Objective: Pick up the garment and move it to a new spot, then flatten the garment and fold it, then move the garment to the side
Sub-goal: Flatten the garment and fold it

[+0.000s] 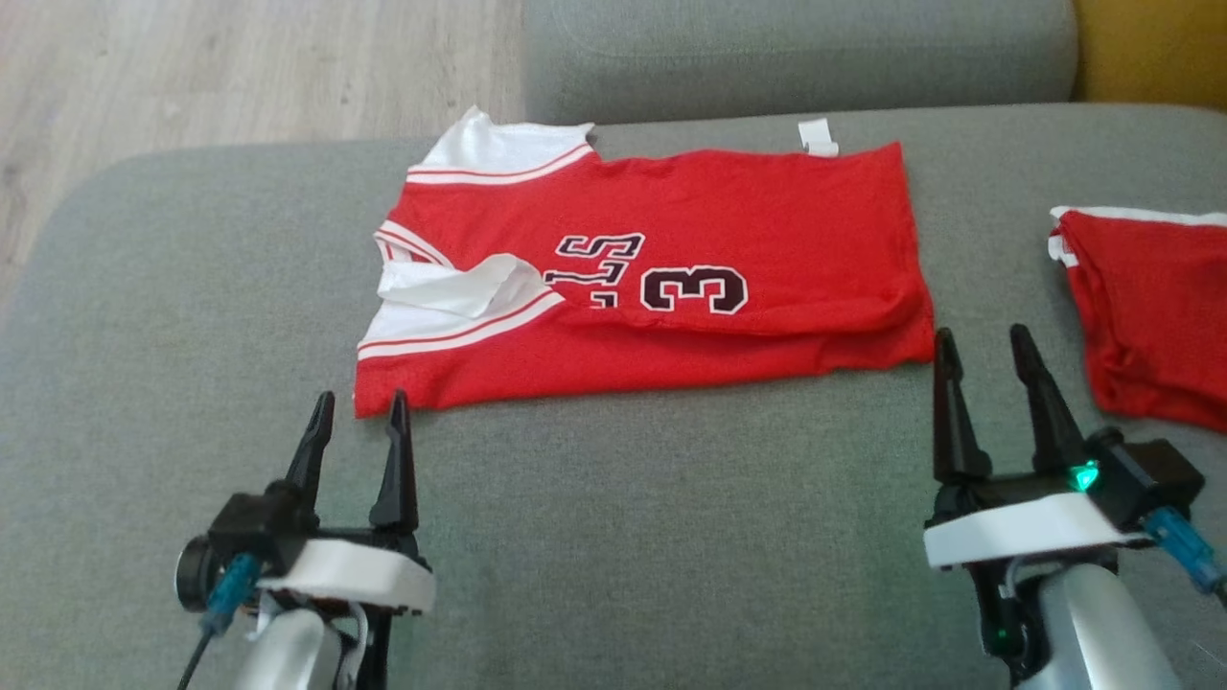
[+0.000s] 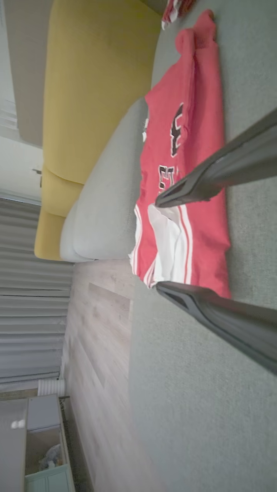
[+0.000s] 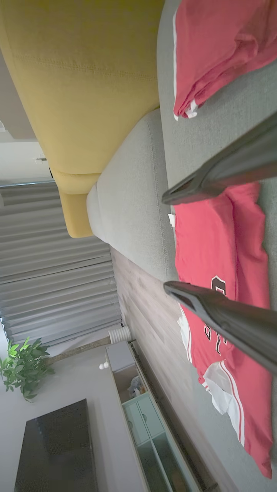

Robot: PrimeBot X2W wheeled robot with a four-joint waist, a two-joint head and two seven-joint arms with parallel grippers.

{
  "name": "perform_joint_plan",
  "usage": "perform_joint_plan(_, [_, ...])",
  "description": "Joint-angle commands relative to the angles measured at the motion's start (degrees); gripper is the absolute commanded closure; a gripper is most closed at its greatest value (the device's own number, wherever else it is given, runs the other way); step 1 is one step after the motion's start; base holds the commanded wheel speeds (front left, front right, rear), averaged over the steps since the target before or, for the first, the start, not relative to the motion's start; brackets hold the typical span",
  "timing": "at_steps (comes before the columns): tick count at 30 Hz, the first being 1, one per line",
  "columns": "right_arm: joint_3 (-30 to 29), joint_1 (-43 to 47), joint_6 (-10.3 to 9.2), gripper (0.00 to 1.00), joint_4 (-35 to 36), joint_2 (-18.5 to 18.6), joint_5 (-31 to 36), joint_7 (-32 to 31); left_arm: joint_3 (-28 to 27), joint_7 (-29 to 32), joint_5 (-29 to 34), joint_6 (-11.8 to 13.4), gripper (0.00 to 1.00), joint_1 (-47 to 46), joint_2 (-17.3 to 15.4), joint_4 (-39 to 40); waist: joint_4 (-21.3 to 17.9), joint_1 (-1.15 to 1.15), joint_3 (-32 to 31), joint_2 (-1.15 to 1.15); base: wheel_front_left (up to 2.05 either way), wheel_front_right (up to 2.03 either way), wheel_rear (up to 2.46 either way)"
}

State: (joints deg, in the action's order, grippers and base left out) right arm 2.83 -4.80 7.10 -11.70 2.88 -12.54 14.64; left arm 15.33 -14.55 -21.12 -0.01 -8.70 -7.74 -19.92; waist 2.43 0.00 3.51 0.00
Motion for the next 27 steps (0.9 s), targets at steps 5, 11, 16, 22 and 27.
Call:
perform_joint_plan(5, [2.91, -3.25, 0.39, 0.00, 2.64, 0.00, 0.30, 0.36, -2.63, 1.81, -0.69, 0.60, 0.00, -7.48, -0.21, -5.60, -1.36, 0.00, 3.07, 0.00, 0.00, 0.00, 0.00])
perform_joint_plan(11, [3.70, -4.44, 0.39, 0.00, 3.31, 0.00, 0.40, 0.36, -3.65, 3.69, -0.73, 2.55, 0.00, -12.51, -1.00, -14.55, -3.16, 0.00, 5.80, 0.00, 0.00, 0.00, 0.00])
perform_joint_plan(16, [3.95, -5.17, 0.39, 0.00, 3.99, 0.00, -0.29, 0.36, -4.05, 7.04, -1.43, 3.40, 0.00, -15.43, -1.48, -22.34, -4.27, 0.00, 7.24, 0.00, 0.00, 0.00, 0.00])
perform_joint_plan(22, [4.37, -5.47, 0.39, 0.00, 4.31, 0.00, -0.85, 0.36, -4.62, 6.49, -2.41, 3.35, 0.00, -18.01, -1.43, -28.08, -4.98, 0.00, 8.15, 0.00, 0.00, 0.00, 0.00])
perform_joint_plan(27, [4.94, -5.38, 0.39, 0.00, 4.16, 0.00, -1.49, 0.36, -4.74, 5.28, -3.12, 3.15, 0.00, -19.77, -0.62, -30.89, -5.06, 0.00, 8.59, 0.00, 0.00, 0.00, 0.00])
